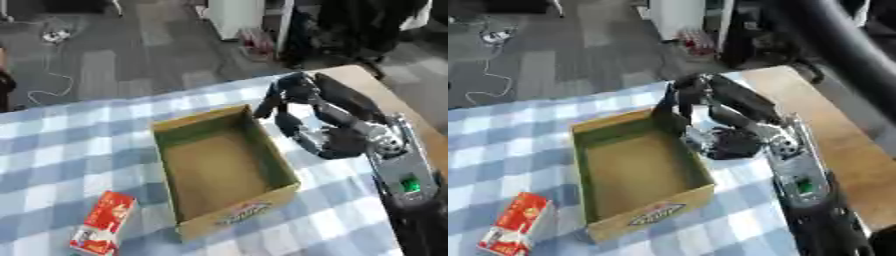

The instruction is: Pick up objects on the table and place them in the box.

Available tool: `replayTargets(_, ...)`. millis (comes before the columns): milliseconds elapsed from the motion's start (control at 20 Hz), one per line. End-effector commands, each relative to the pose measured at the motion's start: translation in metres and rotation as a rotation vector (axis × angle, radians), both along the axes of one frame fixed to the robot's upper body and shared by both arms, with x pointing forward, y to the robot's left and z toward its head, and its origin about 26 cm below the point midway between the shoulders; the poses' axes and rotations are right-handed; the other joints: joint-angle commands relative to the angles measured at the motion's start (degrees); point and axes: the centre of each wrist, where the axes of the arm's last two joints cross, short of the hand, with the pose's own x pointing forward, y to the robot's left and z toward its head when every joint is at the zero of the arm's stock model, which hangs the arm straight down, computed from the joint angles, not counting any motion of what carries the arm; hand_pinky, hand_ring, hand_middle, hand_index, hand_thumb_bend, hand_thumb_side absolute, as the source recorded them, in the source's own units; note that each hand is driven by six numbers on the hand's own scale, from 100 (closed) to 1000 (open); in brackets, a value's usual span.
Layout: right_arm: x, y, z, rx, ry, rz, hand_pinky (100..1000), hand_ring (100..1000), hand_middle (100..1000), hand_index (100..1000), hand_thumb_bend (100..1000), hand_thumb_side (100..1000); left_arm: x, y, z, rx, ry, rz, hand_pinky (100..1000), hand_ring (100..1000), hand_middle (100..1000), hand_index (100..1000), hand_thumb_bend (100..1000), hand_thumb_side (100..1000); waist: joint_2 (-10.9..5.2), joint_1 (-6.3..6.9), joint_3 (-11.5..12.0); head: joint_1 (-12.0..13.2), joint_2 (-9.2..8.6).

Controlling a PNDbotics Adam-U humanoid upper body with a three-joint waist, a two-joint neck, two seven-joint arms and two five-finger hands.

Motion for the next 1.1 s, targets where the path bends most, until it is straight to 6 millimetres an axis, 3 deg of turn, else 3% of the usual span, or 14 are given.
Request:
replayTargets(50,-0.0011,-0.0005,0.0080,-0.007,-0.029,0.004,415,375,535,710,100,1000,-0.0017,0.0016,0.0062,0.019,-0.021,0.004,527,494,674,738,171,978,-0.57,0.12,0.0,0.9,0.41)
replayTargets(200,-0.0012,-0.0005,0.0078,-0.008,-0.028,0.004,415,376,536,712,100,1000,-0.0018,0.0016,0.0059,0.020,-0.020,0.004,526,493,674,738,170,979,-0.52,0.12,0.0,0.4,-0.66)
replayTargets(600,-0.0011,-0.0006,0.0081,-0.008,-0.029,0.004,415,375,536,711,100,1000,-0.0018,0.0025,0.0064,0.026,-0.020,0.014,528,494,675,738,171,980,-0.57,0.13,0.0,0.7,-0.20)
replayTargets(650,-0.0011,-0.0007,0.0081,-0.009,-0.028,0.003,415,376,536,712,100,1000,-0.0021,0.0037,0.0065,0.037,-0.017,0.029,501,494,686,752,168,988,-0.57,0.13,0.1,0.7,0.03)
replayTargets(700,-0.0011,-0.0008,0.0081,-0.009,-0.028,0.003,415,376,536,711,100,1000,-0.0025,0.0056,0.0067,0.062,-0.007,0.060,530,497,682,747,170,986,-0.57,0.12,0.1,0.7,0.34)
replayTargets(750,-0.0011,-0.0008,0.0082,-0.009,-0.028,0.002,415,376,536,712,100,1000,-0.0030,0.0071,0.0065,0.092,0.008,0.095,371,477,689,758,166,1000,-0.56,0.13,0.1,0.7,0.63)
replayTargets(1100,-0.0009,-0.0013,0.0090,-0.008,-0.026,-0.006,415,375,537,714,100,1000,-0.0020,0.0031,0.0062,0.362,0.118,0.372,396,504,703,781,165,1000,-0.42,0.29,-0.7,0.7,2.93)
